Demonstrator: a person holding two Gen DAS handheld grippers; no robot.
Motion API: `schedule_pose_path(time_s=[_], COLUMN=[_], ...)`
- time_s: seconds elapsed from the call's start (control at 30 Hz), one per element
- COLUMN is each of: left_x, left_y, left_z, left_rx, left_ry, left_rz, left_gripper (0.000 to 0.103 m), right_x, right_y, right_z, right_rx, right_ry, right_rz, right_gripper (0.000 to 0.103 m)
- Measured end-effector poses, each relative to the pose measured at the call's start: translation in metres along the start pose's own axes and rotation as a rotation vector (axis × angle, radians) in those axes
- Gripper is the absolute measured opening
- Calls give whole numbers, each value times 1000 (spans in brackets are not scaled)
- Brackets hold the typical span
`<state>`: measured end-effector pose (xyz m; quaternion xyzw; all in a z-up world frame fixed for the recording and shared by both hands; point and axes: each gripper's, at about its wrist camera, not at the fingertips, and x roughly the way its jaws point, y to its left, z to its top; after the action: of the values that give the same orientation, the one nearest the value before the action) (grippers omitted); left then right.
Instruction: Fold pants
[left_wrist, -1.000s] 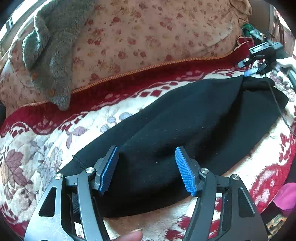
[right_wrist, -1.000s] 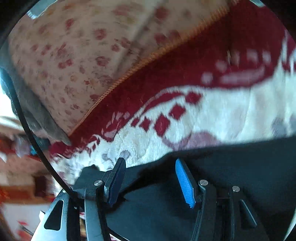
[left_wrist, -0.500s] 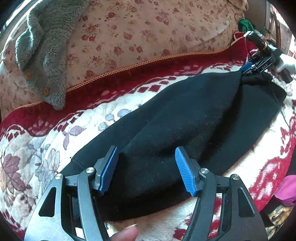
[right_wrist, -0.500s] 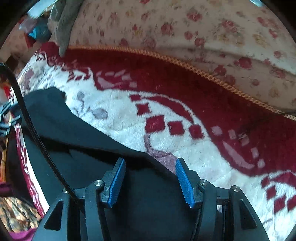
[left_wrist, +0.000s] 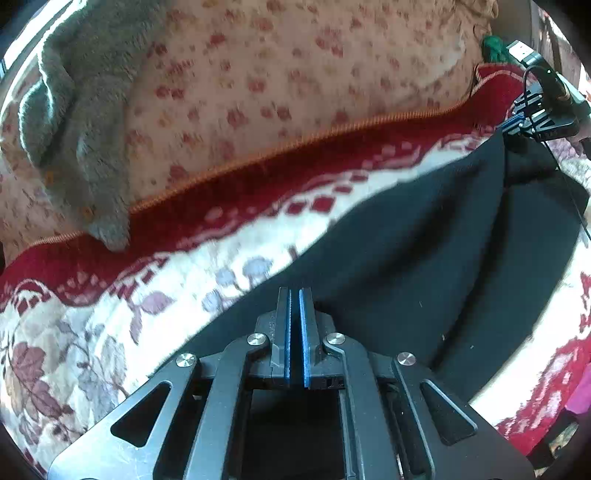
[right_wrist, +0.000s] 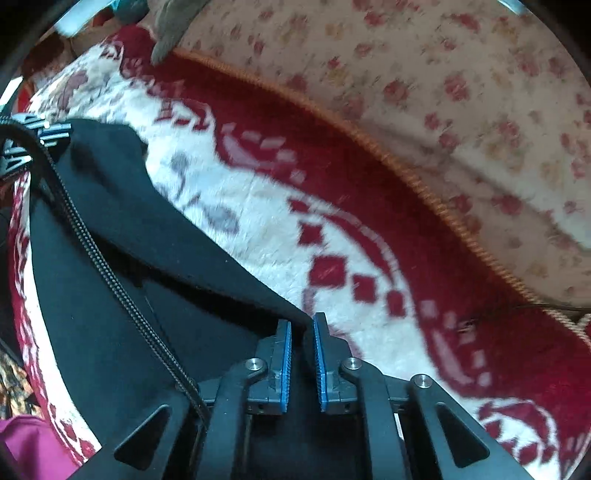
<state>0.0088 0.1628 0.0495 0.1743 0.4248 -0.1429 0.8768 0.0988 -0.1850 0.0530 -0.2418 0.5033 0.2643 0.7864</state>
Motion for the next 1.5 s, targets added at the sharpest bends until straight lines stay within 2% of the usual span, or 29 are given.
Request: schedule_pose_path(time_s=[0.2, 0.3, 0.4, 0.47, 0.53, 0.57, 0.63, 0.67, 0.73, 0.77, 0.8, 0.93, 1.03, 1.1, 1.17, 1.5], left_x=[-35, -48, -55, -60, -67, -70, -78, -81, -89, -90, -91, -84, -57, -39, -21, 3], left_y=[9, 14, 28, 39, 42, 43, 41, 38, 27, 19, 11, -21, -40, -48, -50, -26], left_z=[-8, -24, -47, -63, -74, -78, -86, -87, -88, -88, -87, -81, -72, -67, -65, -58], left_rx=[-46, -90, -210, -301, -372, -406, -484, -503, -549, -571, -580, -599, -665, -701, -783, -1084], left_ry=[-66, -66, -47, -51, -54, -54, -58, -65, -95, -101, -100, -95, -32, 3, 27, -34], left_rz=[-51, -56, -129, -174, -196, -214, -262, -280, -326, -352, -369, -375, -421, -415, -409, -427], left_gripper=[3, 3, 3, 4, 13, 17, 33, 37, 50, 52, 52, 52, 52, 52, 52, 52], right_x=[-58, -87, -100, -94, -82, -78, -77, -76, -72, -69, -67, -55, -55, -55, -58, -60], right_y=[22, 47, 78, 97, 104, 103, 92, 89, 93, 97, 101, 107, 104, 100, 93, 71], right_z=[-1, -20, -48, -69, -90, -99, -113, -118, -123, -124, -126, -142, -154, -164, -171, -197], right_rx=[17, -4, -16, -18, -2, 39, 238, 325, 433, 471, 495, 667, 757, 818, 850, 923], right_ry=[-111, -145, -146, -126, -99, -117, -196, -236, -308, -329, -346, -427, -464, -481, -504, -546], right_rz=[-33, -18, 37, 69, 37, 36, 144, 214, 329, 338, 344, 450, 484, 518, 531, 513], right_gripper=[6, 6, 6, 6, 6, 6, 6, 7, 17, 30, 39, 40, 40, 41, 41, 45])
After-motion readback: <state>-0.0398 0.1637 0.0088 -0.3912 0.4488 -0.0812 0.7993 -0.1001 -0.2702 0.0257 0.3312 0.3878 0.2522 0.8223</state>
